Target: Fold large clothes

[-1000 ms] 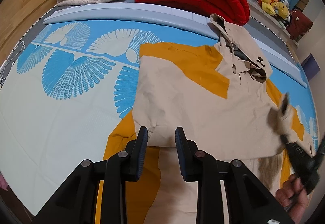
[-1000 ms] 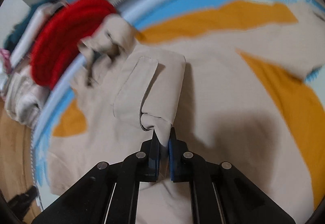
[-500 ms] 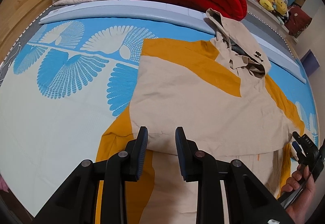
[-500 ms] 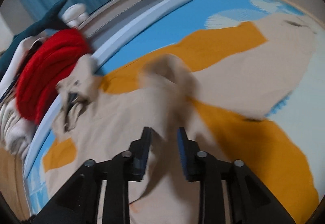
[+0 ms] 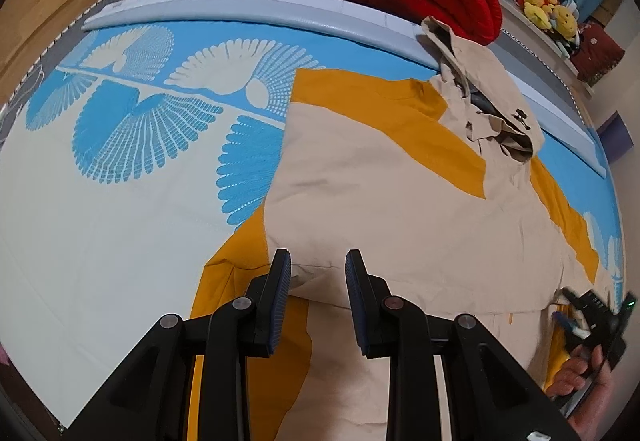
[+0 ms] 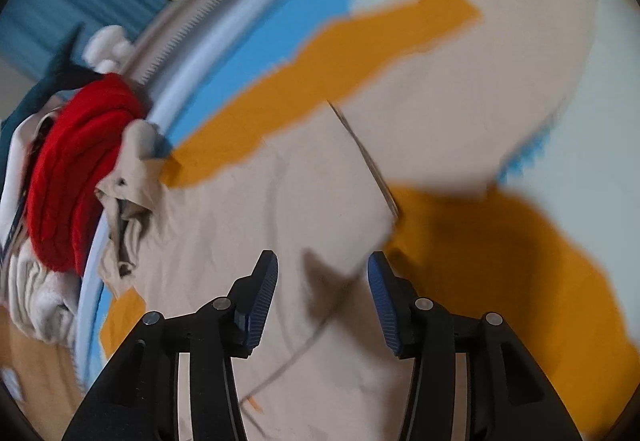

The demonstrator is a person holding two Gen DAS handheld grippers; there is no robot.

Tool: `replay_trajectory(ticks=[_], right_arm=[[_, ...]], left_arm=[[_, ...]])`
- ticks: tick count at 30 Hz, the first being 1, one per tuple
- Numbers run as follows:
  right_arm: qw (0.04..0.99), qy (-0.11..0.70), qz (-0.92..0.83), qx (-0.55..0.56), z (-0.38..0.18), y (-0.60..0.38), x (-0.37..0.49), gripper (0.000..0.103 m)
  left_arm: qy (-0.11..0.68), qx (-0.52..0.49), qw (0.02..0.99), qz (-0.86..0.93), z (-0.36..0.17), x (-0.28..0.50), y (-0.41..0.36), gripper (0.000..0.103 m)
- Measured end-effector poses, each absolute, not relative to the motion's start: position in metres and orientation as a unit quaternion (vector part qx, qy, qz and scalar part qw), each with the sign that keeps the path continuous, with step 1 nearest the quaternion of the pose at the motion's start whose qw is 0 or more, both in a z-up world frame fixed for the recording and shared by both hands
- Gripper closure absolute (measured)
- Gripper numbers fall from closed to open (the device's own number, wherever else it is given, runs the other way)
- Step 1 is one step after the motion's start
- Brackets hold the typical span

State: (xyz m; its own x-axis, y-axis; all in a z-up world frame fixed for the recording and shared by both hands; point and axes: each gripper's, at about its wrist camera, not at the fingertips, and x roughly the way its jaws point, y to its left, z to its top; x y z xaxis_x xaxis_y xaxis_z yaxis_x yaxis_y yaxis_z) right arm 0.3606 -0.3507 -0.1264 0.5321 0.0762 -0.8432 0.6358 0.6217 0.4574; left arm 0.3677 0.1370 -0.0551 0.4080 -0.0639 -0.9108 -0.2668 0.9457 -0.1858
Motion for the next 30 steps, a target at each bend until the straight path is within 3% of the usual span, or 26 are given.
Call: replay_trajectory(ticks=[6,7,8,11,24,26,30], right_arm=[[0.766,0.47,-0.149,0.412,-0.151,-0.355,0.369,0.056],[0.771,0.468,-0.146,0.406,-0.148,-0.356,0.371,0.061],[0.775,0.462,-0.145,0.406,-0.145,-0.357,0.371,0.078],[0.775,0.454,-0.152,0.413,-0.138,-0.366,0.369,0.079],[0.837,0.396,-0.207,0.317,-0.078,-0.37,0.363,0.06],[0.833,0.415,-0.158,0.33,-0.092,-0.369,0.376,0.054],[0.781,0.504,-0.109,0.352,-0.137,-0.368,0.396,0.053]], left_arm=[[0.54,-0.204,0.812,0.092,-0.063,0.369,0.17,0.078],[0.539,-0.213,0.809,0.099,-0.065,0.369,0.177,0.078],[0.539,-0.219,0.806,0.106,-0.066,0.369,0.181,0.078],[0.543,-0.222,0.801,0.12,-0.074,0.371,0.189,0.078],[0.614,-0.193,0.762,0.071,-0.139,0.389,0.147,0.078],[0.628,-0.19,0.75,0.078,-0.152,0.389,0.144,0.078],[0.619,-0.163,0.763,0.09,-0.138,0.389,0.131,0.078]])
